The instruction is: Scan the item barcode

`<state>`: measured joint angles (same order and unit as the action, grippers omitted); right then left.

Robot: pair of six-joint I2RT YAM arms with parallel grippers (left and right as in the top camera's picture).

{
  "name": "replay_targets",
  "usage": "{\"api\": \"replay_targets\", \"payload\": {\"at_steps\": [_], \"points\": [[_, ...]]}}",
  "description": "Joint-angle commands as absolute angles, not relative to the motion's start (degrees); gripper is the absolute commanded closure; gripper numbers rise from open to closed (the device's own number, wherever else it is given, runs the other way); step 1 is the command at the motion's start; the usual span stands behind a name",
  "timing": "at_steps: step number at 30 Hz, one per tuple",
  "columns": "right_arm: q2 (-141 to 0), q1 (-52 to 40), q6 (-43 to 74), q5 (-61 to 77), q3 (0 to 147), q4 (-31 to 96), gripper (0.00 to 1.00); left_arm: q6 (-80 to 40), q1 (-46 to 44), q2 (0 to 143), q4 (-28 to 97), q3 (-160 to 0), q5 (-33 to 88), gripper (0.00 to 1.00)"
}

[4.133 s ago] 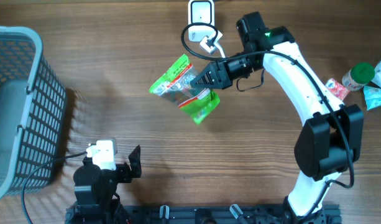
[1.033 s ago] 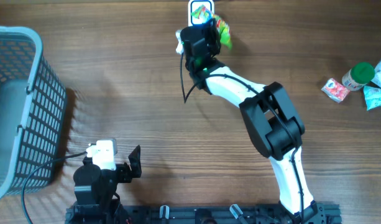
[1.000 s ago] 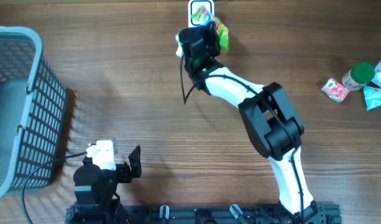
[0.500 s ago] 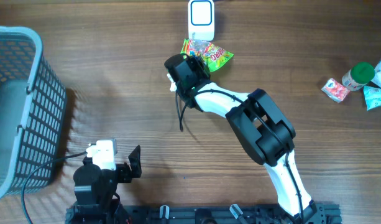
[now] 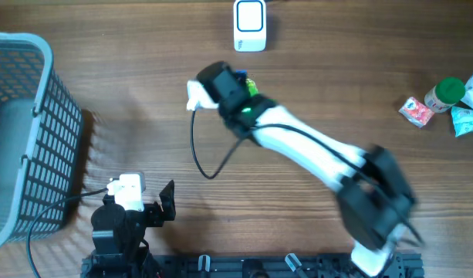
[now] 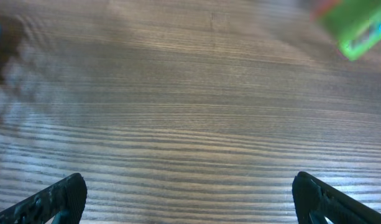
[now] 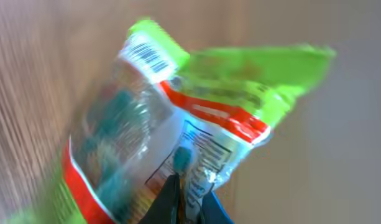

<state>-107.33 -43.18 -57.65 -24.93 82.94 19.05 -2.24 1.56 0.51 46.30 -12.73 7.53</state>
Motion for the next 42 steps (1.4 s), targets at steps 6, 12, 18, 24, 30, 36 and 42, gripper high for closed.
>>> {"api": "replay_targets", "payload": {"at_steps": [6,12,18,24,30,36,42], "points": [[-86.1,-27.2,-23.0,-1.0,83.8,33.8,0.96,-2.1,1.8,0.3,46.2,-12.6,7.4,0.00],[-85.8,-7.0,-9.5,-0.6,83.8,47.7,0.96,-2.1,1.8,0.3,46.2,-12.6,7.4,0.00],[-86.0,15.0,15.8,-15.5,83.6,55.8,0.96,-2.1,1.8,0.3,46.2,-12.6,7.4,0.00],[-86.0,31.2,24.4,-14.0,76.7,52.8,0.95,-2.1,1.8,0.3,46.2,-12.6,7.4,0.00],[-86.8,36.4,20.9,-1.2,67.4,35.1,0.45,-2.1,1.8,0.3,46.2,-12.6,7.4,0.00],[-83.6,36.4,14.7,18.9,73.2,34.2,0.00,-2.1,1.8,0.3,46.2,-12.6,7.4,0.00],[-69.2,36.4,13.5,55.2,76.3,37.6,0.00,-2.1,1.8,0.3,46.2,-12.6,7.4,0.00]]}}
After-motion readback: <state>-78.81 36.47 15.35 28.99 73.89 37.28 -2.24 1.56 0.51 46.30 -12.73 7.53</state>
